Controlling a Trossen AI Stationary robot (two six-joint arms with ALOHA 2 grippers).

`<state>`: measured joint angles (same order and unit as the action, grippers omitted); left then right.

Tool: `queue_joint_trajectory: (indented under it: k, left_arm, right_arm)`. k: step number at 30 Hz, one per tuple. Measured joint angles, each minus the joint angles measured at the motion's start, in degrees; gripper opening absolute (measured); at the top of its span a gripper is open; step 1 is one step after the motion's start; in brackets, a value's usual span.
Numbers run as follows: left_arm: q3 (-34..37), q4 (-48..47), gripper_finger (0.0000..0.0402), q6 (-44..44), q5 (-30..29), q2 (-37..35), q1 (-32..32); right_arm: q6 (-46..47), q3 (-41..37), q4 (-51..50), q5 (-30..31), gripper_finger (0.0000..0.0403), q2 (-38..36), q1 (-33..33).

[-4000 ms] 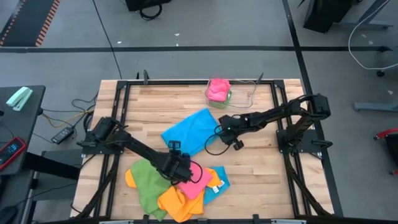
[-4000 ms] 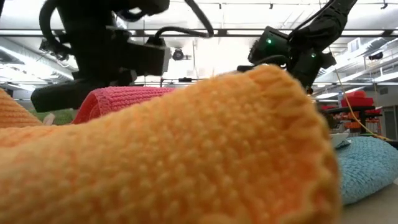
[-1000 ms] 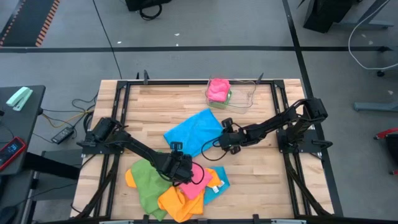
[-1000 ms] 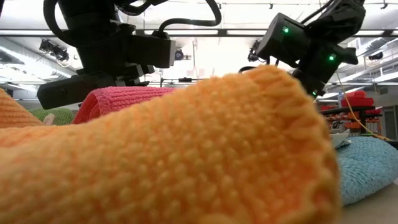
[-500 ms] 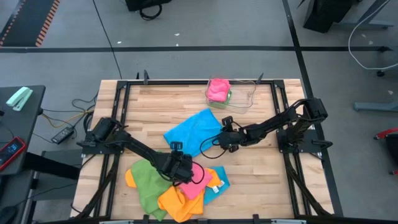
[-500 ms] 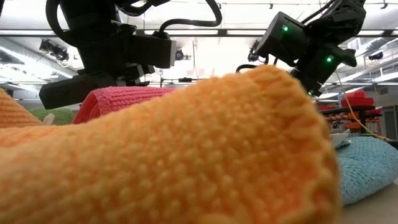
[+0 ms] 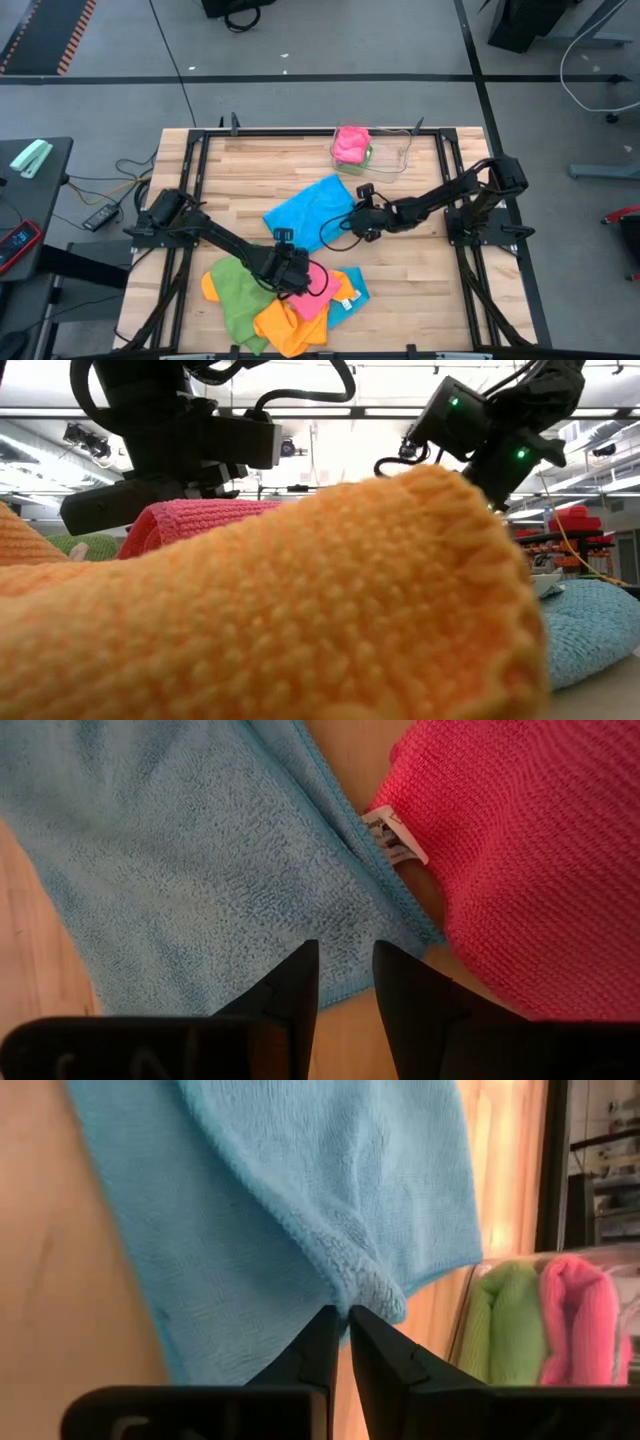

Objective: Fold microfiber towels
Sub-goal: Fold the top blue towel

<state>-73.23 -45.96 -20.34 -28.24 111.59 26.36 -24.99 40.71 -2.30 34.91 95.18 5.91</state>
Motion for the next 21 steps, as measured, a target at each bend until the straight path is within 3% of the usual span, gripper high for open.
queue_joint_trajectory:
  k: [13, 21]
  left_arm:
    - [0.04, -1.49, 0.0107, 0.66, -3.13, -1.11, -0.2]
    - [0.04, -0.56, 0.0107, 1.49, -3.11, -1.11, -0.8]
  right_arm:
    - [7.42, 0.09, -11.32, 1.01, 0.0039, -6.08, 5.14]
    - [10.27, 0.07, -8.85, -6.36, 0.0045, -4.07, 1.7]
